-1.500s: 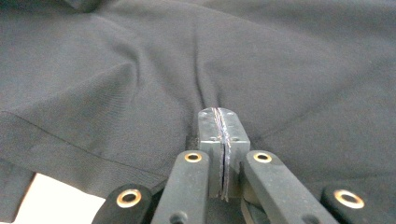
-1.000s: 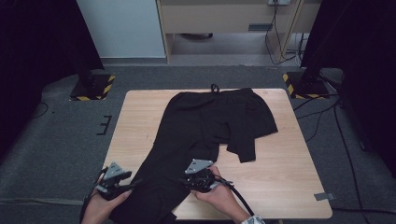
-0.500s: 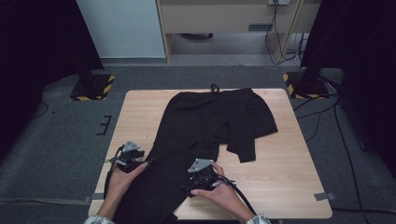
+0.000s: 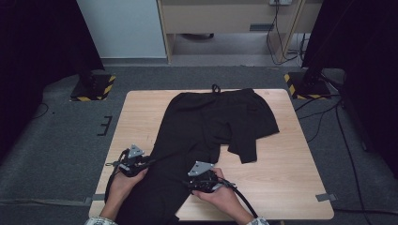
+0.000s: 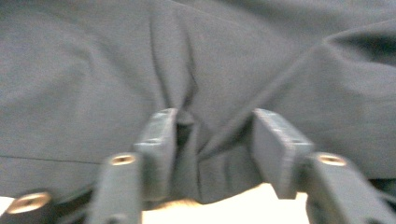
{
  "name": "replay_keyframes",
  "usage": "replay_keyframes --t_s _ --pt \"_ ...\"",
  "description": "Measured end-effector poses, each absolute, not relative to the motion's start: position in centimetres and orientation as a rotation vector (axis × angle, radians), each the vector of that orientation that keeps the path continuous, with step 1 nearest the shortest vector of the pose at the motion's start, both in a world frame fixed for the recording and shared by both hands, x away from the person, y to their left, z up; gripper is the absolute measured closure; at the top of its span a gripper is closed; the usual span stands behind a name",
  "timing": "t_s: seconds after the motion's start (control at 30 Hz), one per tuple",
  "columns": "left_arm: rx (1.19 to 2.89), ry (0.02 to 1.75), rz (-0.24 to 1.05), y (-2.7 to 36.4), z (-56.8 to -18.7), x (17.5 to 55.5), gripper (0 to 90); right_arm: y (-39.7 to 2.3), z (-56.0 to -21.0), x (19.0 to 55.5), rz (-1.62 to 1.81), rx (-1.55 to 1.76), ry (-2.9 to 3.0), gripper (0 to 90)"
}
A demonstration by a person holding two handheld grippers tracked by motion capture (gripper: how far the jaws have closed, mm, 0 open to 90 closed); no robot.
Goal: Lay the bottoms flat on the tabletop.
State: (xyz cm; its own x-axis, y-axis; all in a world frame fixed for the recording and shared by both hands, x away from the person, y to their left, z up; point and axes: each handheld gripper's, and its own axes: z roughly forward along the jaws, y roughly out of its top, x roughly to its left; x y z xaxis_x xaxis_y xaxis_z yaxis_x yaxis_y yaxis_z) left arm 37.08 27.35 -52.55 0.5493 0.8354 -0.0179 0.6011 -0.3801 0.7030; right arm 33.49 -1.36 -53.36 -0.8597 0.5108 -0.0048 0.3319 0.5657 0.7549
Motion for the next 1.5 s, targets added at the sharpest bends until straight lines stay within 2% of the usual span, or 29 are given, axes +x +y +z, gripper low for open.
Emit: replay_keyframes --t_s 0.07,0.1,0.13,0.17,0.3,0.43,0.77,0.83,0.87,0.93,0.97,1.07,1.1,1.13,1.17,1.27,1.3,1.33,1.4,1.43,1.47,1.5 --pt "2.116 1.154 0.441 27.4 -52.5 36.9 74.0 -1.3 -53.4 33.4 1.176 0.699 2.575 59.6" --pt "2.113 1.167 0.428 27.4 -52.4 36.7 79.6 -1.2 -53.4 33.3 1.186 0.687 2.574 68.7" --pt "2.113 1.167 0.428 27.4 -52.4 36.7 81.6 -1.2 -53.4 33.3 1.186 0.687 2.574 68.7" --pt "2.111 1.17 0.422 27.5 -52.4 36.6 82.7 -1.0 -53.4 33.3 1.192 0.682 2.576 74.4" --pt "2.119 1.175 0.416 27.6 -52.4 36.5 85.5 -1.0 -53.4 33.1 1.201 0.663 2.581 80.8" --pt "2.12 1.186 0.413 27.8 -52.3 36.3 86.7 -0.8 -53.3 32.9 1.198 0.662 2.58 83.5" --pt "2.151 1.241 0.414 29.5 -51.7 33.5 87.9 0.3 -53.0 31.9 1.237 0.588 2.634 83.6" --pt "2.129 1.249 0.398 30.1 -51.6 32.6 87.8 0.0 -52.4 31.9 1.255 0.593 2.615 76.5" --pt "2.125 1.245 0.398 30.4 -51.5 32.3 87.8 0.0 -52.4 31.9 1.255 0.593 2.615 76.5" --pt "2.121 1.239 0.41 30.7 -51.3 31.9 86.8 -0.7 -51.8 32.2 1.266 0.636 2.589 66.9" --pt "2.105 1.237 0.417 30.7 -51.2 31.9 84.0 -0.9 -51.6 32.3 1.27 0.654 2.578 63.2" --pt "2.08 1.212 0.442 30.0 -51.5 32.9 57.3 -1.9 -51.0 32.9 1.265 0.694 2.539 53.7" --pt "2.095 1.193 0.456 29.4 -51.7 34.0 46.1 -2.3 -51.2 33.4 1.248 0.721 2.537 47.3" --pt "2.095 1.193 0.456 29.4 -51.7 34.0 41.8 -2.3 -51.2 33.4 1.248 0.721 2.537 47.3" --pt "2.114 1.181 0.462 28.9 -51.9 35.2 43.6 -2.3 -51.8 33.7 1.252 0.761 2.564 43.0" --pt "2.13 1.197 0.45 28.6 -52.3 36.1 48.4 -2.0 -52.2 33.5 1.243 0.742 2.591 42.7" --pt "2.125 1.189 0.452 28.6 -52.4 36.2 53.9 -1.7 -52.5 33.3 1.224 0.727 2.605 43.9" --pt "2.136 1.185 0.449 28.6 -52.2 36.0 63.2 -1.0 -52.9 33.0 1.19 0.709 2.632 47.7" --pt "2.136 1.182 0.444 28.6 -52.2 35.8 66.8 -0.7 -53.1 32.9 1.175 0.698 2.641 49.7" --pt "2.157 1.176 0.433 28.8 -52.1 35.2 76.1 -0.6 -53.2 32.7 1.175 0.686 2.626 63.5" --pt "2.157 1.176 0.433 28.8 -52.1 35.2 78.7 -0.6 -53.2 32.7 1.175 0.686 2.626 63.5" --pt "2.171 1.169 0.421 28.9 -52.0 34.5 81.4 -0.6 -53.2 32.5 1.195 0.682 2.625 74.9"
